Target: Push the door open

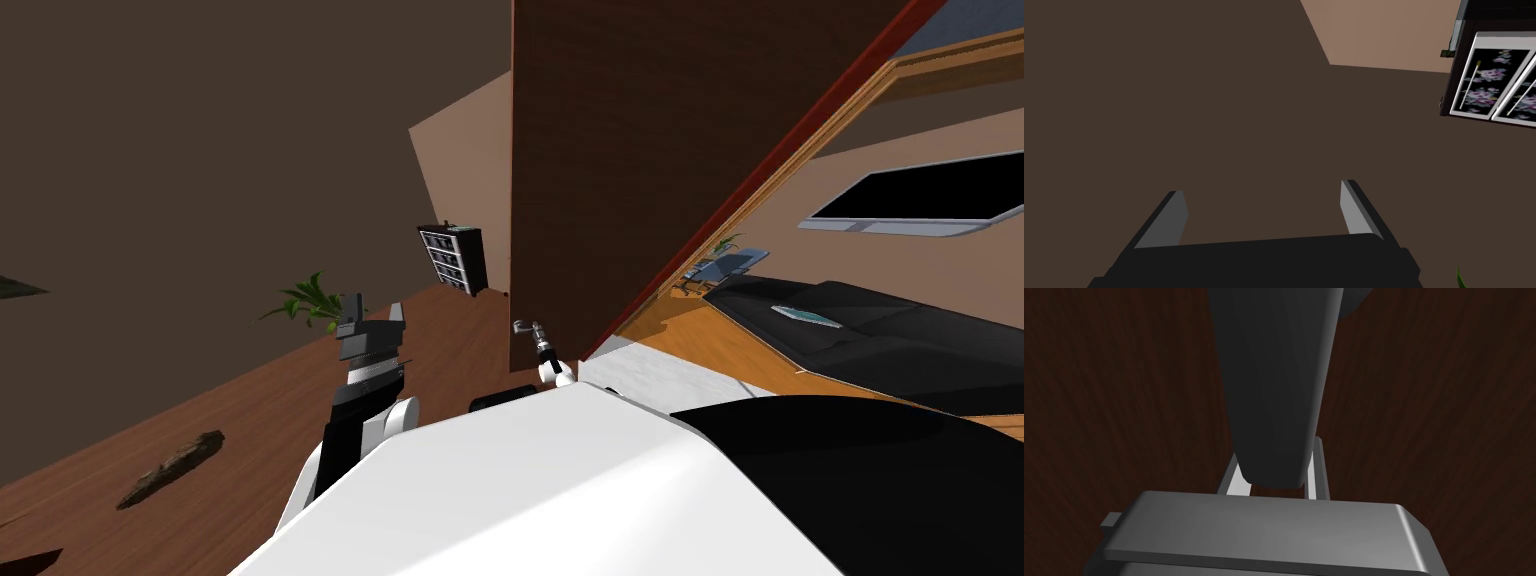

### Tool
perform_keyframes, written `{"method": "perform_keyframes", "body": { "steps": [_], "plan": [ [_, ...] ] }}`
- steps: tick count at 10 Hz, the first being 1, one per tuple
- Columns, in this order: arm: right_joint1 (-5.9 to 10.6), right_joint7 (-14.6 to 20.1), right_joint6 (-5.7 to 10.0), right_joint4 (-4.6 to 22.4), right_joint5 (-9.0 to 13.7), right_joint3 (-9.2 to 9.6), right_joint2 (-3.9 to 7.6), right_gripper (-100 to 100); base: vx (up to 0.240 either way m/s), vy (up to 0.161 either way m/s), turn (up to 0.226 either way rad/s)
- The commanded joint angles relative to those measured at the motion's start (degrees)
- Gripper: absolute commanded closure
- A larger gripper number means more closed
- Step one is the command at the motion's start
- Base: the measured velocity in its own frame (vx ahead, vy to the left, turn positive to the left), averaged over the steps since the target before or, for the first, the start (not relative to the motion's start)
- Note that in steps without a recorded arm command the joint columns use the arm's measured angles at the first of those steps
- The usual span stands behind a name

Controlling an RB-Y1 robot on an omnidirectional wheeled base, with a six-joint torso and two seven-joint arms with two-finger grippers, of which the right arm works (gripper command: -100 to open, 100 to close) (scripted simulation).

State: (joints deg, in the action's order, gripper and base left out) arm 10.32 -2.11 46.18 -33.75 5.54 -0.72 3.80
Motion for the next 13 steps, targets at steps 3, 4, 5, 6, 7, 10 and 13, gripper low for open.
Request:
{"method": "perform_keyframes", "body": {
  "steps": [3,4,5,6,7,10,13],
  "plan": [
    [0.11,-1.34,-0.18,-0.6,1.51,-1.72,-0.61,100,0.155,0.12,-0.096],
    [0.11,-1.64,-0.18,-0.59,1.82,-2.04,-0.91,100,0.147,0.114,-0.083],
    [0.11,-1.88,-0.18,-0.58,2.09,-2.3,-1.2,100,0.132,0.104,-0.077],
    [0.11,-2.12,-0.19,-0.58,2.34,-2.56,-1.5,100,0.115,0.113,-0.068],
    [0.11,-2.37,-0.19,-0.57,2.61,-2.84,-1.87,100,0.101,0.13,-0.055],
    [-0.91,-2.6,-0.89,-1.95,3.03,-3.62,-1.34,100,0.04,0.08,-0.035],
    [-0.97,-3.16,-0.67,-1.71,4.08,-5.33,-0.41,100,0.155,0.047,-0.047]
  ]
}}
